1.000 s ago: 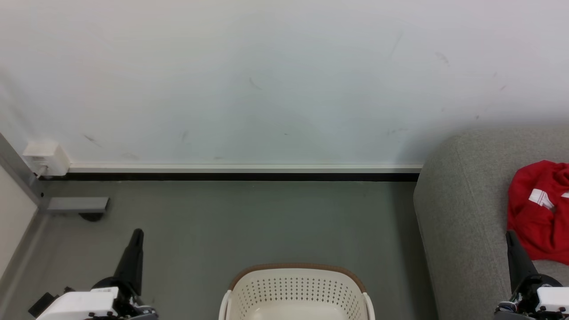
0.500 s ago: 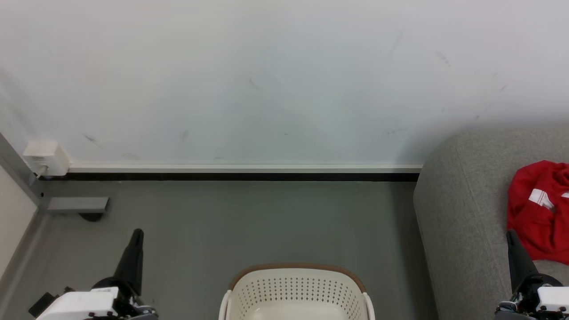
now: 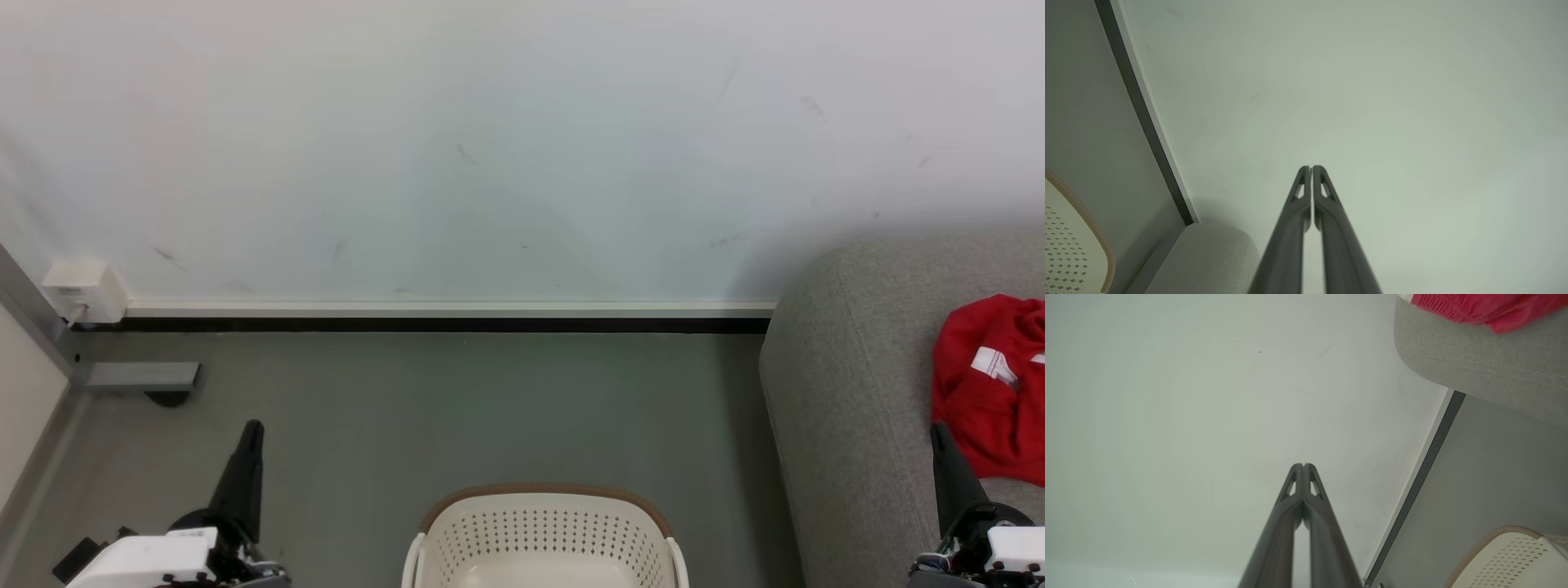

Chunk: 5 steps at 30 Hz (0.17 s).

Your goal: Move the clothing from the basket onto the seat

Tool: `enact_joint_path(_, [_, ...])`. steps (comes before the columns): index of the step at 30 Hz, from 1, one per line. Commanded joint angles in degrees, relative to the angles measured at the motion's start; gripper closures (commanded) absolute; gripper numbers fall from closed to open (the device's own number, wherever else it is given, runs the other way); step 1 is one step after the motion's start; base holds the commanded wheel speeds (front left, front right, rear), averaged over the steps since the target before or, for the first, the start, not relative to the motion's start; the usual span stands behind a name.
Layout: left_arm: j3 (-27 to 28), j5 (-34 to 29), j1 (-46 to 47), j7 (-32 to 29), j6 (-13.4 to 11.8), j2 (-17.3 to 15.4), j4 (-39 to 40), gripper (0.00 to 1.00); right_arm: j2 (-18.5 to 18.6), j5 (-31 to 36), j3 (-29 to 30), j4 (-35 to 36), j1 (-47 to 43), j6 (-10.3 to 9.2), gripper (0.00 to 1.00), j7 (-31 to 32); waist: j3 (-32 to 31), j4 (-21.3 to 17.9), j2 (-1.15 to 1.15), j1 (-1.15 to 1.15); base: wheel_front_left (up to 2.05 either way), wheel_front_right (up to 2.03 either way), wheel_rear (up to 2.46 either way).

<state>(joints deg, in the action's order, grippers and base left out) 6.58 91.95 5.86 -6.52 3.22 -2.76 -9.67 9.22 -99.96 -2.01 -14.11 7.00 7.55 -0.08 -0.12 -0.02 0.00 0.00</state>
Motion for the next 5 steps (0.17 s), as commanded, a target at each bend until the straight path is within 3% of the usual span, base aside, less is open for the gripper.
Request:
enact_joint_path(1, [0.16, 0.79, 0.31, -0.15, 0.09, -0.21, 0.13, 1.00, 0.61, -0.27, -0.22, 0.30, -0.06, -0.12, 1.00, -0.39, 0.00, 0.00, 0.00, 0.00, 0.00, 0.00, 0.00])
enact_joint_path(5, [0.16, 0.79, 0.31, -0.15, 0.09, -0.21, 0.14, 1.00, 0.87, -0.51, -0.48, 0.32, -0.07, -0.12, 1.00, -0.49, 0.00, 0.00, 0.00, 0.00, 0.00, 0.00, 0.00])
